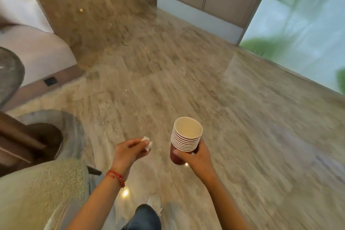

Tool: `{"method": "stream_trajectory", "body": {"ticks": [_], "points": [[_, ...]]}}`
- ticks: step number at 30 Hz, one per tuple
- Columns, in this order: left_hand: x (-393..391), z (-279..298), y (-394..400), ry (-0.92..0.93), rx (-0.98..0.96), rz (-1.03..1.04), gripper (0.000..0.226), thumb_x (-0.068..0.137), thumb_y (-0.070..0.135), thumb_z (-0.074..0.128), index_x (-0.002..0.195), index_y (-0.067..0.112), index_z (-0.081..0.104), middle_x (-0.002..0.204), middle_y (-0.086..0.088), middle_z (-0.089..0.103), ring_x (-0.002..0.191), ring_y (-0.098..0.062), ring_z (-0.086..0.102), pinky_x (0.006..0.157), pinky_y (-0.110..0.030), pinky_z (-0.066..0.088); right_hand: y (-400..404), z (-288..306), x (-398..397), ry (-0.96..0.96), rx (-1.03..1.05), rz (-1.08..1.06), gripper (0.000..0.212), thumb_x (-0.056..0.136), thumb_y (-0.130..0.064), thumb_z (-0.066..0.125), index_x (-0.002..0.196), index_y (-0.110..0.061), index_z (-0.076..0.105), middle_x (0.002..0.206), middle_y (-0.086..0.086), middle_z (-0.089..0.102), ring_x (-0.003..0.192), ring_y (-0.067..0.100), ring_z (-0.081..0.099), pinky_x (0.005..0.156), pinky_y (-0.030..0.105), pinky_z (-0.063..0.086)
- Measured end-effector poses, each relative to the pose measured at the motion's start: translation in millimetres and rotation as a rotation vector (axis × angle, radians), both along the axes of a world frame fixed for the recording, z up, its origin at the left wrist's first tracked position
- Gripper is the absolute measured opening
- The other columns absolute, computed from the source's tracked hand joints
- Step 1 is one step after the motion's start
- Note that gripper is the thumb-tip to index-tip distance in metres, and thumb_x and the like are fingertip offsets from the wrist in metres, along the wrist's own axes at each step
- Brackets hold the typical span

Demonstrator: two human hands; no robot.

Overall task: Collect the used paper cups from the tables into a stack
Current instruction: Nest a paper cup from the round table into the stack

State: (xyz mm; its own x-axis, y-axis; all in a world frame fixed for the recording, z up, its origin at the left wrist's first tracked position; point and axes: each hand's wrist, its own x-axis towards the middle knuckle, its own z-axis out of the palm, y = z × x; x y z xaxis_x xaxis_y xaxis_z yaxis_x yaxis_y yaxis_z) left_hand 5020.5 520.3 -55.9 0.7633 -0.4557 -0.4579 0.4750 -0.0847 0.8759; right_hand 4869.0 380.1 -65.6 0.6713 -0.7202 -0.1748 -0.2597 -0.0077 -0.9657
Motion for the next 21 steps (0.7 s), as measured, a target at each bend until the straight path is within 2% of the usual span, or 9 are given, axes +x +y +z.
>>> {"method": "stream_trajectory", "body": {"ticks": [3,6,8,10,12,15,21], "points": [[51,8,-16,-0.012,-0.026,0.073,0.003,0.077,0.001,0.069,0.079,0.002,0.071,0.073,-0.013,0.070,0.060,-0.017,0.069,0.057,-0.020,0.056,-30,4,62,-0.008,-0.036,0.070,0.073,0.057,-0.033,0.088,0.119,-0.036,0.049,0.109,-0.019,0.064,0.098,-0.007,0.060,0.069,0.008,0.049],[95,10,-29,-0.021,-0.014,0.156,0.005,0.078,0.001,0.069,0.077,0.005,0.071,0.069,-0.009,0.071,0.059,-0.014,0.069,0.057,-0.020,0.056,-54,5,119,-0.017,-0.045,0.148,0.064,0.060,-0.024,0.088,0.111,-0.039,0.052,0.101,-0.024,0.067,0.095,-0.010,0.061,0.068,0.006,0.048],[121,10,-35,-0.007,-0.027,0.211,0.005,0.078,0.002,0.069,0.077,0.006,0.071,0.066,-0.008,0.071,0.061,-0.016,0.069,0.057,-0.020,0.056,-65,5,154,-0.011,-0.064,0.201,0.064,0.057,-0.030,0.087,0.109,-0.041,0.051,0.101,-0.029,0.065,0.096,-0.011,0.060,0.069,0.005,0.048],[147,7,-42,0.008,-0.029,0.269,0.004,0.078,0.001,0.069,0.077,0.005,0.072,0.064,-0.006,0.071,0.061,-0.017,0.070,0.057,-0.020,0.055,-78,5,191,-0.006,-0.047,0.256,0.067,0.052,-0.041,0.086,0.110,-0.041,0.052,0.103,-0.022,0.066,0.097,-0.007,0.061,0.071,0.010,0.051],[174,4,-50,0.005,-0.011,0.327,0.003,0.077,0.002,0.069,0.078,0.004,0.072,0.063,-0.006,0.071,0.061,-0.017,0.069,0.057,-0.021,0.056,-91,3,229,-0.015,-0.035,0.315,0.073,0.049,-0.048,0.083,0.114,-0.034,0.054,0.105,-0.013,0.068,0.097,0.000,0.064,0.074,0.017,0.053],[218,0,-64,-0.013,0.025,0.417,0.001,0.077,0.005,0.071,0.077,0.006,0.072,0.063,-0.005,0.071,0.061,-0.016,0.069,0.058,-0.022,0.057,-112,0,290,-0.022,-0.009,0.435,0.075,0.050,-0.046,0.084,0.117,-0.025,0.057,0.105,-0.007,0.069,0.098,0.007,0.065,0.080,0.025,0.054],[310,5,-97,-0.041,0.031,0.625,0.003,0.077,0.007,0.072,0.074,0.006,0.071,0.060,0.001,0.070,0.056,-0.012,0.066,0.061,-0.023,0.058,-156,2,410,-0.044,0.030,0.639,0.067,0.050,-0.043,0.084,0.110,-0.029,0.059,0.101,-0.015,0.070,0.096,0.003,0.065,0.072,0.014,0.051]]}}
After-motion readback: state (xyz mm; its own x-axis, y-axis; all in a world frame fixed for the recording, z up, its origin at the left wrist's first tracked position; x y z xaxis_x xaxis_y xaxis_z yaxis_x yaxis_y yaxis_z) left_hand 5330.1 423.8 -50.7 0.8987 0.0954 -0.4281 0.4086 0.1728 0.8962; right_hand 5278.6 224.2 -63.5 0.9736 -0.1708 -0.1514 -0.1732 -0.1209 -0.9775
